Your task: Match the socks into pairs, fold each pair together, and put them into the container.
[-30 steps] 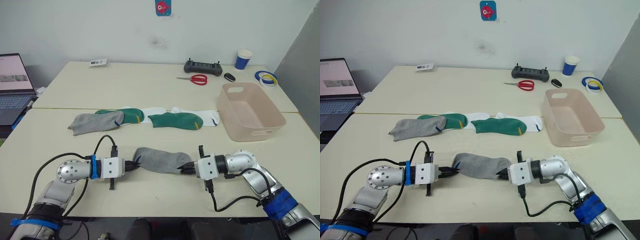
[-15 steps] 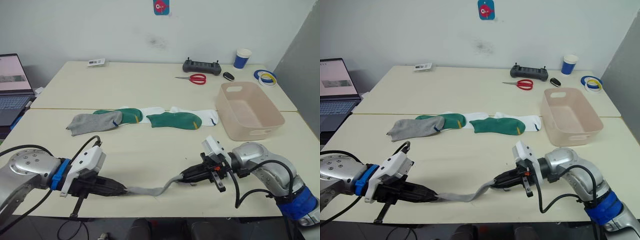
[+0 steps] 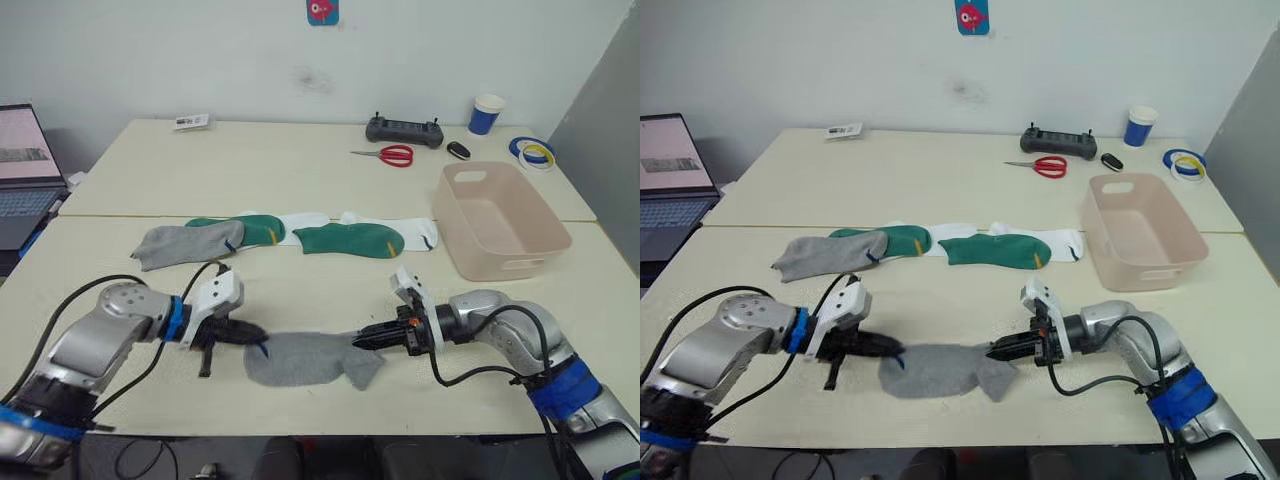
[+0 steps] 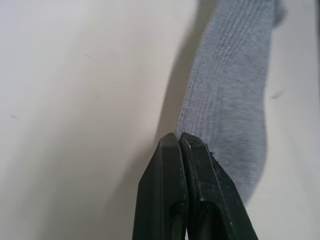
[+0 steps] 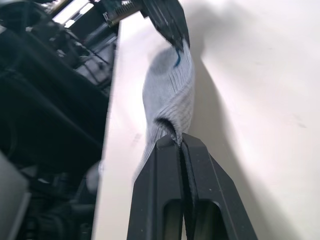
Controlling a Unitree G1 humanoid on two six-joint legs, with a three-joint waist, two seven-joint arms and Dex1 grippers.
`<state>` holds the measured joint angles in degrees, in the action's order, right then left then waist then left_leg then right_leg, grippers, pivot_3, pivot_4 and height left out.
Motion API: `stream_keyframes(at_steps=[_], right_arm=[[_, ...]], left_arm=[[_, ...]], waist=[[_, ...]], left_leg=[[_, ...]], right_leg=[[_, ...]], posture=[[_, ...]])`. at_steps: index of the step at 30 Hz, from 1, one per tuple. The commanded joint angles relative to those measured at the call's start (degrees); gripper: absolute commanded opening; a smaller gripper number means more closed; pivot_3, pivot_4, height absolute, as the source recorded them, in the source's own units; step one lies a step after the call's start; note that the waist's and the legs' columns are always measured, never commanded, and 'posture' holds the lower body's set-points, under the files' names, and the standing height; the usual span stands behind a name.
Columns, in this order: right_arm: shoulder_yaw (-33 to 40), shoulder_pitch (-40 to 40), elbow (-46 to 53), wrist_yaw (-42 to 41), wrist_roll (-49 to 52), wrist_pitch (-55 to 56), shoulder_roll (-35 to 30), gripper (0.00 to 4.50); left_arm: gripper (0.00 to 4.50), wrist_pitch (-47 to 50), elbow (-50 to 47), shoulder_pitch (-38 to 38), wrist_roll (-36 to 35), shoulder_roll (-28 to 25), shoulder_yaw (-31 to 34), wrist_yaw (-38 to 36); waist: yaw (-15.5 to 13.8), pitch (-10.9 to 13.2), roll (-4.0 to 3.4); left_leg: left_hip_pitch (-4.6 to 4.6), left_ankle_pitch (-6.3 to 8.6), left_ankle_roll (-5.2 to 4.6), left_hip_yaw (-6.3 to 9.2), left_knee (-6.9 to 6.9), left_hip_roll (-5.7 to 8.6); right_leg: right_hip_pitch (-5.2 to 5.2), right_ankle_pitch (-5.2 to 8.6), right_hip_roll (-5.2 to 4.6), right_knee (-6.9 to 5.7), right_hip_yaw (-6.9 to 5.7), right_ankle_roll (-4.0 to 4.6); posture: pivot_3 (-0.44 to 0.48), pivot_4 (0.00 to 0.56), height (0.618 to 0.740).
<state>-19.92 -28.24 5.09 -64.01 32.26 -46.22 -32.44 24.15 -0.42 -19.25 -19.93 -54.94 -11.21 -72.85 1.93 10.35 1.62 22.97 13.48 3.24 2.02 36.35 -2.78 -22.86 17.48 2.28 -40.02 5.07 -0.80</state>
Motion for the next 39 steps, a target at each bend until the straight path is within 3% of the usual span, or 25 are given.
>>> stream_keyframes(at_steps=[1, 12, 13, 16, 24, 28, 33, 39], right_arm=[[0.0, -2.2, -1.4, -1.3, -2.2, 2.7, 0.3, 0.0], [-1.4, -7.4, -12.1, -3.5, -9.5, 7.8, 2.8, 0.0], [-1.4, -7.4, -12.2, -3.9, -9.7, 8.0, 2.9, 0.23], [-1.2, -7.2, -11.8, -4.8, -9.9, 7.9, 3.0, 1.05], [4.3, -8.2, -13.6, -2.9, -11.1, 11.6, 1.8, 3.84], [5.6, -6.0, -10.6, -6.1, -12.7, 17.7, -3.0, 3.88], [5.8, -0.7, -2.0, -10.3, -13.4, 24.6, -8.1, 3.88], [3.7, 4.3, 1.7, -11.1, -16.7, 31.5, -8.9, 3.88]], left_arm=[[0.01, -4.4, 3.4, -3.6, 4.7, 1.9, -1.3, 0.6], [0.01, -9.3, 8.3, -7.6, 11.7, 7.6, -3.2, 1.3], [0.0, -9.9, 9.0, -8.2, 12.3, 8.2, -3.1, 1.8], [0.61, -10.6, 9.7, -8.9, 12.6, 9.4, -2.7, 1.8], [3.11, -14.5, 9.1, -7.1, 12.9, 8.3, 1.5, 4.4], [4.43, -17.1, 5.4, -1.5, 10.9, 6.4, 7.1, 6.0], [4.47, -24.1, -1.7, 6.5, 7.4, 4.6, 13.7, 4.8], [4.47, -23.7, -9.0, 14.1, 2.3, 3.9, 18.7, 4.0]], waist=[[0.1, 0.0, 0.0], [0.4, 0.0, 0.01], [0.3, 0.0, 0.0], [0.2, 0.0, 0.0], [0.3, 0.0, 0.0], [0.3, 0.0, -0.01], [0.3, 0.0, -0.01], [0.4, 0.0, -0.02]], left_leg=[[0.0, 0.0, 0.0, -0.01, 0.0, 0.0], [0.01, 0.0, -0.01, -0.05, 0.05, 0.0], [0.0, 0.0, -0.01, -0.05, 0.09, 0.01], [0.0, 0.0, -0.01, -0.02, 0.26, 0.01], [0.0, 0.01, -0.03, -0.02, 0.34, 0.0], [0.01, 0.04, -0.07, -0.04, 0.34, 0.0], [0.01, 0.14, -0.25, -0.01, 0.33, -0.07], [-0.06, 0.16, -0.27, -0.07, 0.34, -0.07]], right_leg=[[0.0, 0.0, 0.0, -0.01, 0.01, 0.0], [-0.05, -0.04, 0.01, -0.11, 0.07, -0.02], [-0.01, -0.05, 0.0, -0.11, 0.07, -0.03], [0.06, -0.07, 0.0, -0.11, 0.05, -0.09], [0.1, -0.09, 0.01, -0.11, 0.07, -0.08], [0.1, -0.08, -0.04, -0.1, 0.08, -0.08], [0.1, -0.07, -0.09, -0.09, 0.11, -0.09], [0.18, -0.05, -0.18, -0.05, 0.12, -0.1]], posture=[[0.0, 0.15, 0.74], [0.0, 0.15, 0.74], [0.0, 0.15, 0.74], [0.0, 0.15, 0.74], [0.0, 0.15, 0.74], [0.0, 0.15, 0.74], [0.0, 0.15, 0.74], [0.0, 0.15, 0.74]])
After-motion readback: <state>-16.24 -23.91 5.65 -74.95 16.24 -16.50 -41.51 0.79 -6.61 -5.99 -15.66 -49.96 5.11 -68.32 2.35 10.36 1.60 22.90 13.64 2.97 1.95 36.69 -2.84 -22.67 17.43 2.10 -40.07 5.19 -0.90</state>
